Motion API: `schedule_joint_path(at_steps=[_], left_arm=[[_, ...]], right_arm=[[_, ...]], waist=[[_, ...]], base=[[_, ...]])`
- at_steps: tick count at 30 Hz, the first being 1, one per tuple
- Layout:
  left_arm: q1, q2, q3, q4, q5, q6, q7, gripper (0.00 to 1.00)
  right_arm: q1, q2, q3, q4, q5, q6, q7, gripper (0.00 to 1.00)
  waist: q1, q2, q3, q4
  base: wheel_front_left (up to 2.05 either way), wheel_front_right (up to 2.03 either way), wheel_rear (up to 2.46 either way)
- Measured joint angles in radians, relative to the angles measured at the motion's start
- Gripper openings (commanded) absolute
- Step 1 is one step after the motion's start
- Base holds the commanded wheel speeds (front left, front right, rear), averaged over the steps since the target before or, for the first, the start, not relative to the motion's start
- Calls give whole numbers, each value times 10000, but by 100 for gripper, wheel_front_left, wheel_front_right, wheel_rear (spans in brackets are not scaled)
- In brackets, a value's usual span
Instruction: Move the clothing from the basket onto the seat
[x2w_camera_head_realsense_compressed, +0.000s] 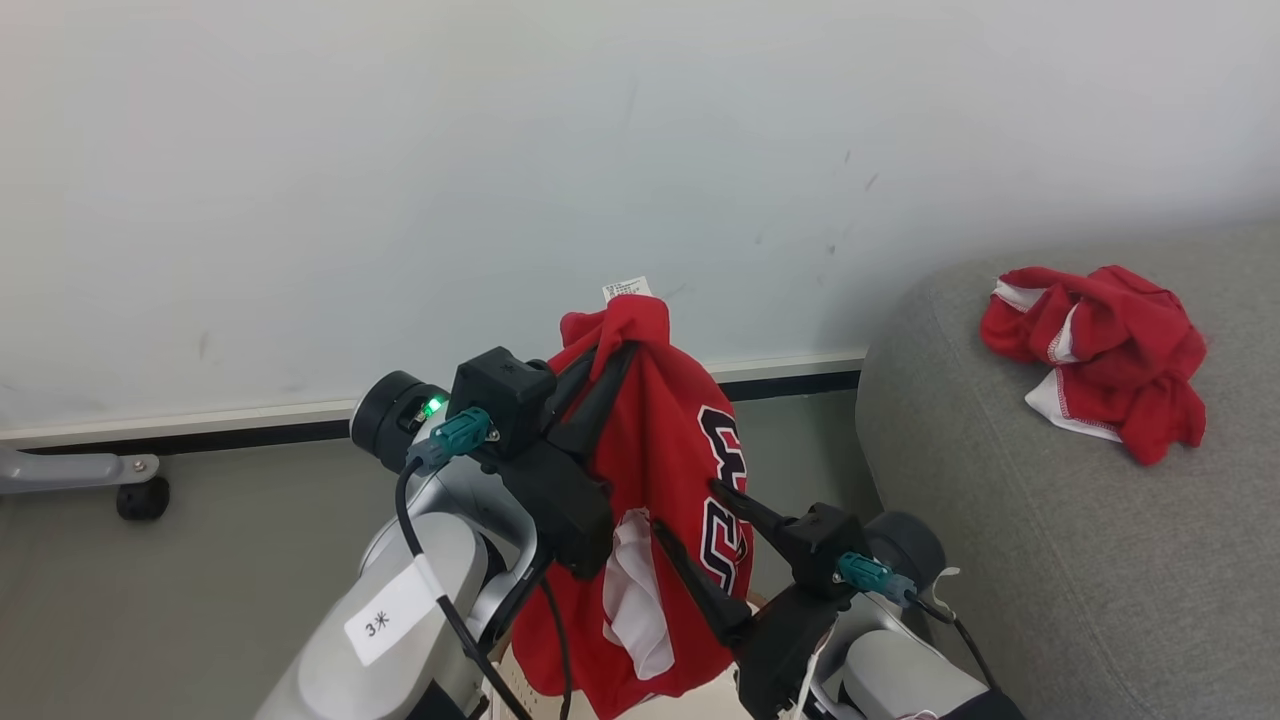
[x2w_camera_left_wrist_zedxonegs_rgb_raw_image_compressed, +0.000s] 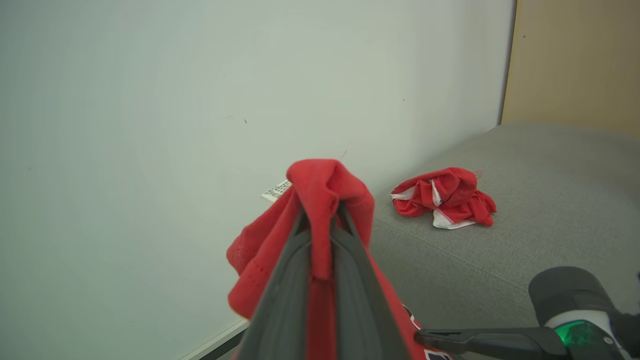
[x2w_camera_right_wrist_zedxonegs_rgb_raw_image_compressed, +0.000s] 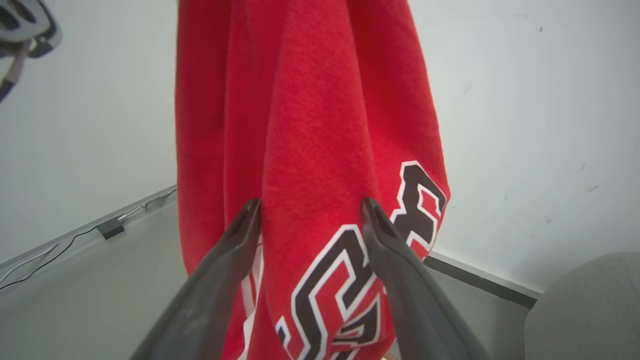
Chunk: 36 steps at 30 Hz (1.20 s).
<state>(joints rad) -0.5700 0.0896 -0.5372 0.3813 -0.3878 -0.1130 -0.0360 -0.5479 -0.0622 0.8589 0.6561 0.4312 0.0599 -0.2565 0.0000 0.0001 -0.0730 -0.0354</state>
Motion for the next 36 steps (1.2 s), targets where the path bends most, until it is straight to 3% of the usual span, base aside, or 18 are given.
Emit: schedule_joint_path(at_steps=[6, 13, 14, 15, 16, 26, 27, 28, 31, 32, 33, 36], left_arm=[[57, -6, -38, -284, -186, 44, 169, 0], [147, -27, -140, -662, -270, 77, 341, 0], [201, -40, -146, -706, -307, 77, 343, 0], [238, -46, -163, -731, -336, 77, 368, 0], [255, -46, -171, -752, -336, 77, 435, 0], [726, 132, 8, -988, -445, 255, 518, 0], [768, 153, 52, -1009, -481, 255, 518, 4], [821, 174, 82, -1030, -510, 261, 518, 23], [953, 270, 178, -1104, -520, 351, 499, 59], [1015, 303, 224, -1129, -527, 355, 449, 75], [1077, 343, 263, -1145, -529, 376, 428, 100], [1262, 397, 380, -1246, -587, 439, 324, 100]], right_arm=[[-19, 2, -15, 568, -2, -219, 0, 100], [-286, 2, 293, 1041, 105, -219, 0, 100], [-345, 2, 330, 1080, 123, -219, 0, 49], [-394, 2, 339, 1101, 173, -251, 0, 29], [-424, 0, 349, 1129, 234, -259, 0, 0], [-634, 4, 305, 1281, 679, -337, 0, 0], [-660, 4, 249, 1310, 709, -347, 0, 0], [-731, 4, 171, 1352, 721, -347, 0, 0], [-1006, 4, -155, 1496, 755, -349, 0, 0], [-1064, 4, -247, 1519, 777, -349, 0, 0], [-1111, -10, -336, 1538, 780, -351, 0, 0], [-1267, -144, -556, 1534, 790, -401, 0, 0]], waist=[[0, 0, -47, -9], [0, 0, -42, 61], [0, 0, -35, 78], [0, 0, -27, 94], [0, 0, -18, 110], [0, 0, 78, 40], [0, 0, 88, 1], [0, 0, 97, -43], [0, 0, 124, -201], [0, 0, 133, -260], [0, 0, 141, -323], [0, 0, 168, -535]], base=[[0, 0, 0], [0, 0, 0], [0, 0, 0], [0, 0, 0], [0, 0, 0], [0, 0, 0], [0, 0, 0], [0, 0, 0], [0, 0, 0], [0, 0, 0], [0, 0, 0], [0, 0, 0]])
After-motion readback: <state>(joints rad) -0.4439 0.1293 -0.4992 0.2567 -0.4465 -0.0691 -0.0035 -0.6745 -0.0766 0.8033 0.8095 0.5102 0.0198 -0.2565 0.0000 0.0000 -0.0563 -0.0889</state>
